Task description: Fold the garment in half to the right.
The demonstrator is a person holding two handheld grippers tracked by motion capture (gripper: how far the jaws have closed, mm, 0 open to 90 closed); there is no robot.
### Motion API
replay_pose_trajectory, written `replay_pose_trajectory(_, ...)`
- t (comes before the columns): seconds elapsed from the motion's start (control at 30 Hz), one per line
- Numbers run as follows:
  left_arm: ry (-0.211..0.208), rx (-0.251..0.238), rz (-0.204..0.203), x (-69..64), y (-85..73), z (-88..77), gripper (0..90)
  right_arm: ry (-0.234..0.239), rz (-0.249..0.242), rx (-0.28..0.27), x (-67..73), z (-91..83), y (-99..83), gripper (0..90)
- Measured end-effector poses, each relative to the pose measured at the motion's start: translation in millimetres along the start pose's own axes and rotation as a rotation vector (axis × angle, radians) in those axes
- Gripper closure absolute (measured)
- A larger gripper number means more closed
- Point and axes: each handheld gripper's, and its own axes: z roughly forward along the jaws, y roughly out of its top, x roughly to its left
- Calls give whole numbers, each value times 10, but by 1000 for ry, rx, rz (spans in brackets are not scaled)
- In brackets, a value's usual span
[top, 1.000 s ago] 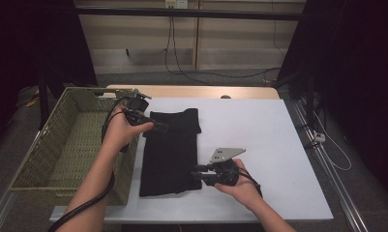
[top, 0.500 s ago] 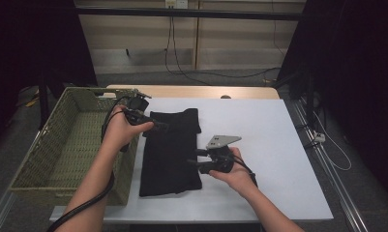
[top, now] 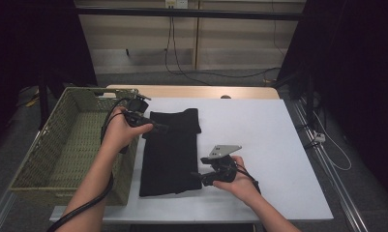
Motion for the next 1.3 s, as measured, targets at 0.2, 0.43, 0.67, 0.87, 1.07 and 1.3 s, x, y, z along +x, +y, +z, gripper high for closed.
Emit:
replay_pose_trajectory(0.2,2,1,-6,2,1,15,135,-34,6,-24,-113,125,241,252)
replay_pose_trajectory(0.43,-9,5,2,42,19,24,134,-102,73,-37,-424,316,427,252)
replay_pose_trajectory(0.67,-7,7,-14,102,16,2,134,-155,105,-67,-669,510,623,248)
replay_pose_trajectory(0.87,1,3,-17,142,36,-42,134,-178,117,-63,-813,722,771,283)
replay_pose_trajectory(1.07,-1,-1,-22,180,69,-99,134,-201,95,-50,-917,975,908,287)
replay_pose_trajectory(1.3,-1,1,-43,197,78,-88,135,-264,138,56,-1077,1271,885,203)
